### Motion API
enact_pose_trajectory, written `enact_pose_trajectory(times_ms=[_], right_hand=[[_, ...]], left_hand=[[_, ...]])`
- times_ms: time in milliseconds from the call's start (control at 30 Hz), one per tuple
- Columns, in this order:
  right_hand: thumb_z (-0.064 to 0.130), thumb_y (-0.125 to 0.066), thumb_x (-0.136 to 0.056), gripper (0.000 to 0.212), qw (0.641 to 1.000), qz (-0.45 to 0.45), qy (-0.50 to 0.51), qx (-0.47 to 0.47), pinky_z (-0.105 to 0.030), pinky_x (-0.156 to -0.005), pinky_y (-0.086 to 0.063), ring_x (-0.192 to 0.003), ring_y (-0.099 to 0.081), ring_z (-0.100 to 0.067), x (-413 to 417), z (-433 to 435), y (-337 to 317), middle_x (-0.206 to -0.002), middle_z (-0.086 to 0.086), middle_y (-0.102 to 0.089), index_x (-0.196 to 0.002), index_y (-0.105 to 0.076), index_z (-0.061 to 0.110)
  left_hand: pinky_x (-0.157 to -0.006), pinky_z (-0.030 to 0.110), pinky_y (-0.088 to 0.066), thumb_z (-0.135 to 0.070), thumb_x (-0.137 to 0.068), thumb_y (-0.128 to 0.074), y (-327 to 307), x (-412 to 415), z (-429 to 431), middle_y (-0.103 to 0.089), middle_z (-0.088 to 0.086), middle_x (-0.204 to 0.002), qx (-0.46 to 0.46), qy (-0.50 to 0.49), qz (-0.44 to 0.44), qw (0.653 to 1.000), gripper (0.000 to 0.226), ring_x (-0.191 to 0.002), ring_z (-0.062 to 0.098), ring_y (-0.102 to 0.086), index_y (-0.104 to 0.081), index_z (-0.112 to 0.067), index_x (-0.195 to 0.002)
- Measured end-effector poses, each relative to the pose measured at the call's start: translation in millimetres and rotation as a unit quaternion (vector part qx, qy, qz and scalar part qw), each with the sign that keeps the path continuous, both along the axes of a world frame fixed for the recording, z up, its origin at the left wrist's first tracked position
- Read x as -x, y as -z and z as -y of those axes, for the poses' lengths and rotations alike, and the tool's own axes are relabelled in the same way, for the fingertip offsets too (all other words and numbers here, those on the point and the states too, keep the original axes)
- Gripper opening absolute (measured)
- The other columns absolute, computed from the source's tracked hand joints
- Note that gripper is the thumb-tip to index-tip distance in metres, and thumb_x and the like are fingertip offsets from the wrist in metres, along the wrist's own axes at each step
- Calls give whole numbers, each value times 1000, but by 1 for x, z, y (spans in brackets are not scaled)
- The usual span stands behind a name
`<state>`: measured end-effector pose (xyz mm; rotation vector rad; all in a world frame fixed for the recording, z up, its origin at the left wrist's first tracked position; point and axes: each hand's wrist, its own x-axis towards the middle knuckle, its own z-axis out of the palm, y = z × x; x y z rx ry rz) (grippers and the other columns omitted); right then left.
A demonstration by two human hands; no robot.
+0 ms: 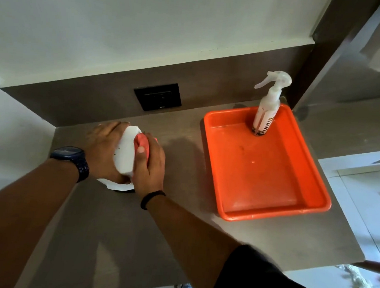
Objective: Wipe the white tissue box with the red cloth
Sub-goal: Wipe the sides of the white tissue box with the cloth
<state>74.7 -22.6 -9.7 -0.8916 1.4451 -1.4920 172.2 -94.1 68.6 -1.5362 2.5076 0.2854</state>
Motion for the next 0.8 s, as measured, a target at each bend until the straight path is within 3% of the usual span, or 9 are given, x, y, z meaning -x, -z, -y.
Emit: enact_pose_trajectory(times_ms=[267,467,533,633,700,767,800], right_hand=[[38,-40,-100,37,983,58,4,-173,-46,-116,-34,-133,-45,-24,7,26,-8,-139,-3,-58,-132,-58,30],[39,-47,-94,37,993,1,32,-115,-45,-105,-41,-118,-51,-24,3,10,-13,-122,-5,-63,-125,-61,23],[42,-46,-89,40,990,-2,50,-133,-46,-103,-44,-113,-54,-25,1,8,-15,-115,-6,-65,-117,-64,19],[40,-50,-91,28,967,112,103,-205,-45,-102,-50,-107,-64,-23,2,10,-24,-109,-3,-72,-105,-69,25],[44,-52,-93,25,935,212,137,-248,-38,-92,-54,-94,-67,-21,8,16,-35,-95,0,-72,-90,-69,26],[42,-51,-95,32,906,316,155,-236,-35,-77,-56,-76,-65,-22,19,25,-45,-84,-6,-69,-86,-67,16],[39,-50,-96,31,900,356,151,-199,-39,-77,-55,-74,-63,-24,22,30,-52,-86,-10,-68,-89,-65,13]], left_hand=[[-111,49,-31,-54,-35,-92,0,-1,2,-32,9,-151,-14,-4,4,1000,135,-136,31,-33,-22,-16,-145],[-108,49,-36,-67,-30,-80,4,-6,5,-38,6,-145,-18,-7,-15,1000,133,-131,30,-39,-25,-21,-141],[-108,47,-37,-72,-30,-77,7,-6,6,-40,4,-143,-16,0,2,1000,130,-130,29,-41,-24,-24,-139],[-108,46,-37,-77,-23,-69,10,-8,6,-38,8,-147,-4,-6,-1,1000,139,-130,30,-40,-21,-21,-141],[-109,46,-37,-80,-21,-68,8,-11,5,-33,9,-151,1,-10,-4,1000,146,-133,31,-37,-16,-20,-144],[-111,47,-35,-84,-19,-69,5,-18,3,-27,7,-155,-7,-31,-14,999,154,-137,31,-33,-12,-20,-146],[-113,47,-33,-84,-18,-70,3,-24,2,-24,7,-157,-17,-46,-22,999,157,-139,30,-29,-10,-19,-148]])
